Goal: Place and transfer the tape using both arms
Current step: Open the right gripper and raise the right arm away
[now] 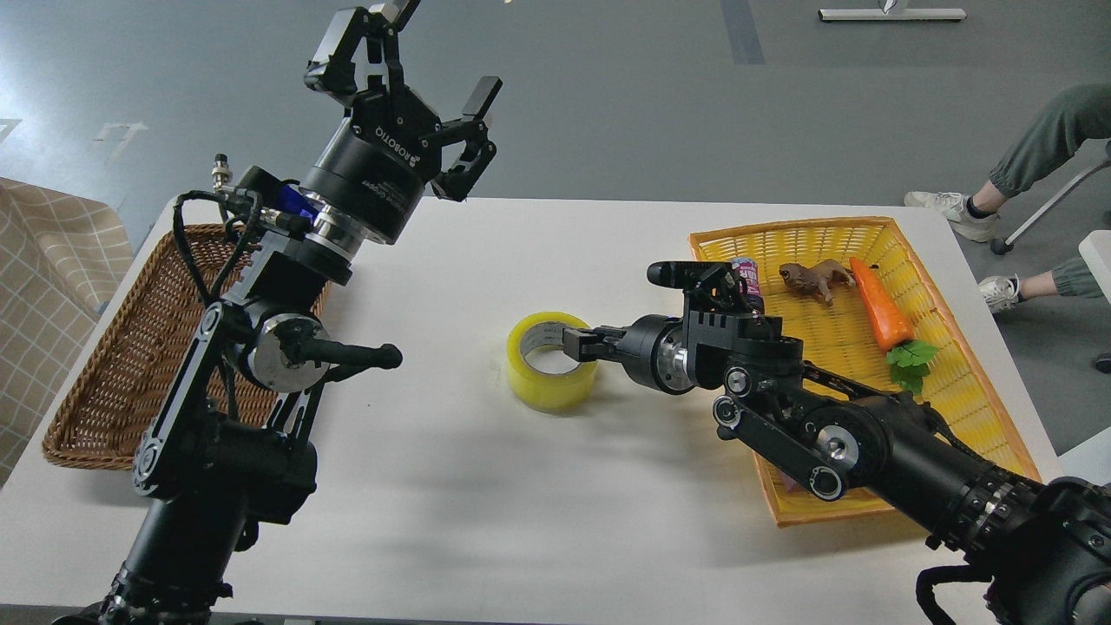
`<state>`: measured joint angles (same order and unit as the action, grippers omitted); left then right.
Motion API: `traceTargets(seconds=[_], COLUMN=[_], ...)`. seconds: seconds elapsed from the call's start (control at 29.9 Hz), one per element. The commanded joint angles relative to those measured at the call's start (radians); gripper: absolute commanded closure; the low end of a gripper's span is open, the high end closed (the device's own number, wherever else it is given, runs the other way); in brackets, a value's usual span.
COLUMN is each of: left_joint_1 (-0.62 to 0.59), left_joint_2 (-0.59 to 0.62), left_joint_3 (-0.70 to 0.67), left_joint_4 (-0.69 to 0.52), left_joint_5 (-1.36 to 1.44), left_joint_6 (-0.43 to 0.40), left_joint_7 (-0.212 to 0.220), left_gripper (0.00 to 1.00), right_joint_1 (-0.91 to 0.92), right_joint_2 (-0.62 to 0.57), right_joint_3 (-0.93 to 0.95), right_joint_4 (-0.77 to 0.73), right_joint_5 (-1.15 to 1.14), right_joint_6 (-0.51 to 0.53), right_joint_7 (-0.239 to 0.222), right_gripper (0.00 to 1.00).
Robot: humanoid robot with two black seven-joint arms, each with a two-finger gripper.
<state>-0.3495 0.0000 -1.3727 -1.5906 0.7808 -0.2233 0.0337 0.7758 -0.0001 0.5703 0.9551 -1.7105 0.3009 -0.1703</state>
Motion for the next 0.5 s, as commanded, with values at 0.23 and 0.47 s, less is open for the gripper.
traceTargets(seconds=[0.23, 0.47], left_joint_1=[-0.008, -0.009], left_joint_2=[0.0, 0.0], left_joint_3=[0.003, 0.0], left_joint_4=[0.001, 0.003], left_joint_5=[-0.002, -0.005], left_joint_6=[0.004, 0.038], left_joint_7=[0.005, 0.0], left_gripper=[0.02, 0.02], right_joint_1=[0.013, -0.019], right_joint_2=[0.0, -0.079], right_joint_3=[0.305, 0.511], right_joint_4=[0.249, 0.467], right_joint_5=[0.002, 0.114], right_joint_6=[-0.054, 0.04], right_joint_7=[-0.012, -0.017], right_gripper=[0.03, 0.0])
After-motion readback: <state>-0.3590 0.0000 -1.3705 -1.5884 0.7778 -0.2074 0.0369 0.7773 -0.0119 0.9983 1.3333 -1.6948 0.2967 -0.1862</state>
